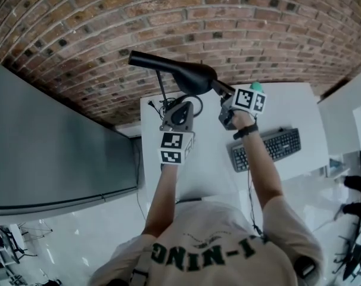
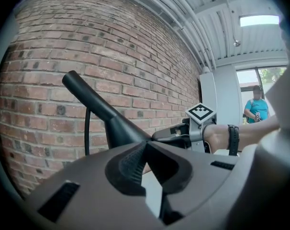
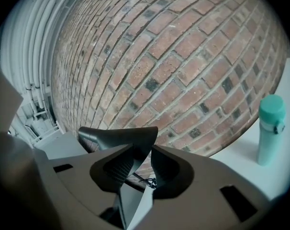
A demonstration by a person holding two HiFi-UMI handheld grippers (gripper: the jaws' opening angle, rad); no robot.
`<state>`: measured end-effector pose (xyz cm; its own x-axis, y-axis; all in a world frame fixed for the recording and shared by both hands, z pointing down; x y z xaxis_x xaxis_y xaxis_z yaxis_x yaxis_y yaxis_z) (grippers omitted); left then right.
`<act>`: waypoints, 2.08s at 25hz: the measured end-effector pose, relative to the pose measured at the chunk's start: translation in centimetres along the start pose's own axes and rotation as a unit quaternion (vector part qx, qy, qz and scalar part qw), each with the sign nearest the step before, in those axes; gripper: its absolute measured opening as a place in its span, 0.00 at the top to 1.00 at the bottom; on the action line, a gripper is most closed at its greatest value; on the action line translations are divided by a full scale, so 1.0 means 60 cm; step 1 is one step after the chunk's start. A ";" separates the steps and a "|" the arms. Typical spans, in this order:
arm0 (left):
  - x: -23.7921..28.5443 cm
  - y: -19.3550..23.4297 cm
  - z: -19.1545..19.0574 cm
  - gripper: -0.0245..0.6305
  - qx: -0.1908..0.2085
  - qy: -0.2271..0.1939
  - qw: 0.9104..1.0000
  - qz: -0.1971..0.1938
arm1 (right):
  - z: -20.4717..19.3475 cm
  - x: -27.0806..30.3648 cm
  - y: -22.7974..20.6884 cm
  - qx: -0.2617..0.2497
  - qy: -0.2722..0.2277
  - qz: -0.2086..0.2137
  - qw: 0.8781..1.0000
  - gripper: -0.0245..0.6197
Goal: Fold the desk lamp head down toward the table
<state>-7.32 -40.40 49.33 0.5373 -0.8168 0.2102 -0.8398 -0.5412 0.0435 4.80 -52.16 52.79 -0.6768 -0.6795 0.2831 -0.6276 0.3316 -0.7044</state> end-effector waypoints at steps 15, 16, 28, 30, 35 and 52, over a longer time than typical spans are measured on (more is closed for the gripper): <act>-0.034 0.011 -0.039 0.96 -0.018 0.014 0.999 0.027 | -0.065 0.024 -0.016 0.037 0.022 0.000 0.999 0.80; -0.038 0.012 -0.040 0.96 -0.019 0.016 0.999 0.030 | -0.068 0.028 -0.018 0.041 0.022 0.003 0.999 0.80; -0.065 0.008 -0.027 0.96 -0.017 0.003 0.999 0.040 | -0.071 0.002 -0.043 0.036 0.020 -0.026 0.999 0.80; -0.068 0.004 -0.022 0.96 -0.017 -0.002 0.999 0.040 | -0.071 -0.021 -0.051 0.019 0.015 -0.042 0.999 0.80; -0.085 -0.012 -0.014 0.96 -0.021 -0.006 0.999 0.045 | -0.081 -0.082 -0.046 -0.093 -0.008 -0.069 0.993 0.80; -0.226 -0.121 -0.019 0.96 -0.002 -0.032 0.995 0.097 | -0.158 -0.335 0.104 -0.309 -0.168 -0.109 0.930 0.91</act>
<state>-8.59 -25.15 47.28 0.3691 -0.9168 0.1524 -0.9283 -0.3716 0.0128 10.83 -30.24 48.88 -0.4137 -0.9066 0.0828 -0.9076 0.4036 -0.1161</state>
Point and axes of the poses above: the fingertips, and each gripper's own axes: x forward along the fingers, y to its left, z out of its top, the point moved 3 cm from there along -x, backward along the fingers, and after that the axes turned 7 degrees about -z, right-handed, at the moved point
